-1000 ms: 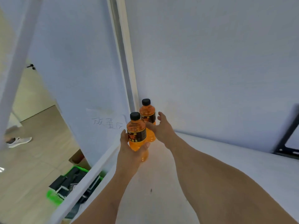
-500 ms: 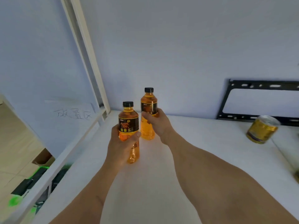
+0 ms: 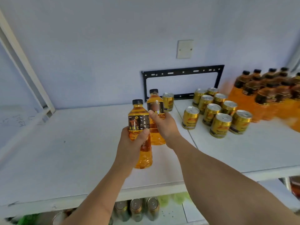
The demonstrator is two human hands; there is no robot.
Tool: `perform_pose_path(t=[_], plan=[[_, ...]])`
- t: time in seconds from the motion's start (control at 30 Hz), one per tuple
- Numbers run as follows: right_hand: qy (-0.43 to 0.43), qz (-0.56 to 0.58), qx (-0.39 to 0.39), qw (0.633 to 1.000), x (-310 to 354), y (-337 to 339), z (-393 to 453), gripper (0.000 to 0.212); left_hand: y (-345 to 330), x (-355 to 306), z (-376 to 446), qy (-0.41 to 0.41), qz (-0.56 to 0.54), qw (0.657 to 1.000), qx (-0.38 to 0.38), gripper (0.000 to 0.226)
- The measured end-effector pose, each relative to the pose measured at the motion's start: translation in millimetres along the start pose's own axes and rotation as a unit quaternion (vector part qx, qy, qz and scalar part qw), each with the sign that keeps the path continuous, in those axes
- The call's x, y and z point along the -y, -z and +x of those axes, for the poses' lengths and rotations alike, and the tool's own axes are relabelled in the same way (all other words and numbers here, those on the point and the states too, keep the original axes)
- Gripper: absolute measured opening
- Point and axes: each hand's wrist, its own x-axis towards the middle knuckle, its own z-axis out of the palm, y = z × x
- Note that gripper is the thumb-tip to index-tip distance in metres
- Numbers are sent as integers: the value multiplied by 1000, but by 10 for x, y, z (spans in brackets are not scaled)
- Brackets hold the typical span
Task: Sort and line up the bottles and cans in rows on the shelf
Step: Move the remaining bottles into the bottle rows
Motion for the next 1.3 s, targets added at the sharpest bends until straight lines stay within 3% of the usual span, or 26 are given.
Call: perform_pose_path(t=[0.13,0.33,0.57,0.67,0.77,0.97,1.3], plan=[[-15,20,-67,997,1,707,-296,75,-460,-93,-215,-6,-31,997,71,38],[-9,26,-157,987,-139,1677,-650,34,-1230,-88,-353,-17,-31,984,175,51],[-23,20,-203,979,-381,2785,-735,56,-2315,-92,-574,-30,-35,973,227,46],[-29,10,-193,981,-501,3345,-634,64,-2861,-110,-631,-34,-45,973,224,40],[-31,4,-169,985,-613,3942,-480,68,-3447,-164,-672,-13,-51,978,201,56],[-39,-29,-118,992,-653,4885,-190,54,-4373,-327,-705,-9,-36,988,152,54],[-44,-22,-72,996,-759,5434,304,74,-5013,-433,-428,-3,-11,997,74,66]])
